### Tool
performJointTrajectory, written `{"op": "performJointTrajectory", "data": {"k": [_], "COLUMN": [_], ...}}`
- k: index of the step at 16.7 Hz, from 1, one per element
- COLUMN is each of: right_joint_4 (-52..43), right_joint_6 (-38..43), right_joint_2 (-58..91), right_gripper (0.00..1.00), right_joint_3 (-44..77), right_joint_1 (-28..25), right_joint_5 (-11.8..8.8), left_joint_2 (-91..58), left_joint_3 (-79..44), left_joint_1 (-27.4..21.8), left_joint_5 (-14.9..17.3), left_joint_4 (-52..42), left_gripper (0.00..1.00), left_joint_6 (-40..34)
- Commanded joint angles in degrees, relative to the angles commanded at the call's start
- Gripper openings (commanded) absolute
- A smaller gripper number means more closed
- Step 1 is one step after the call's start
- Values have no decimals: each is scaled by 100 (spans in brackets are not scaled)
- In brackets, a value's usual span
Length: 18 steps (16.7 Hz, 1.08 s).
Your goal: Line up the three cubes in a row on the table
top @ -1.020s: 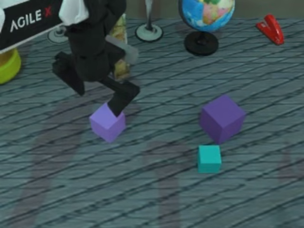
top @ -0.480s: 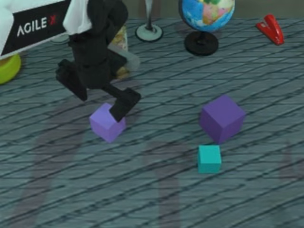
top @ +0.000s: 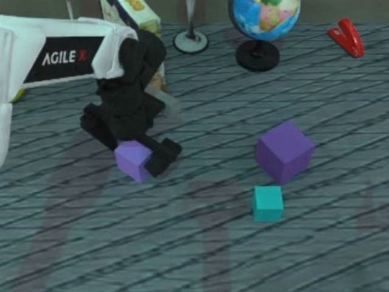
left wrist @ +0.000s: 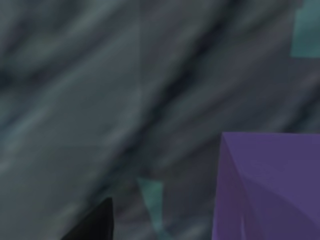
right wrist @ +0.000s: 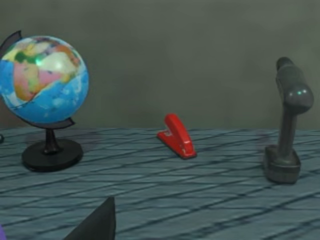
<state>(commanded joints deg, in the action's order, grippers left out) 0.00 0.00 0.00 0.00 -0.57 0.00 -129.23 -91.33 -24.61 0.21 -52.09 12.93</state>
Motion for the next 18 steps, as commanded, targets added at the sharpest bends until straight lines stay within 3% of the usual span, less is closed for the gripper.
{"op": "performJointTrajectory", "data": {"k": [2,15,18], "right_joint_4": [0,0,0], "right_joint_6": [0,0,0], "right_joint_2": [0,0,0], "right_gripper": [100,100,100], "right_joint_3": [0,0,0], "right_joint_1": [0,0,0], "right_joint_5": [0,0,0], "left_joint_2": [0,0,0], "left_joint_3": [0,0,0], "left_joint_1": [0,0,0], "left_joint_5": [0,0,0], "left_joint_4": [0,0,0], "left_gripper": [100,2,0], "left_joint_6": [0,0,0]}}
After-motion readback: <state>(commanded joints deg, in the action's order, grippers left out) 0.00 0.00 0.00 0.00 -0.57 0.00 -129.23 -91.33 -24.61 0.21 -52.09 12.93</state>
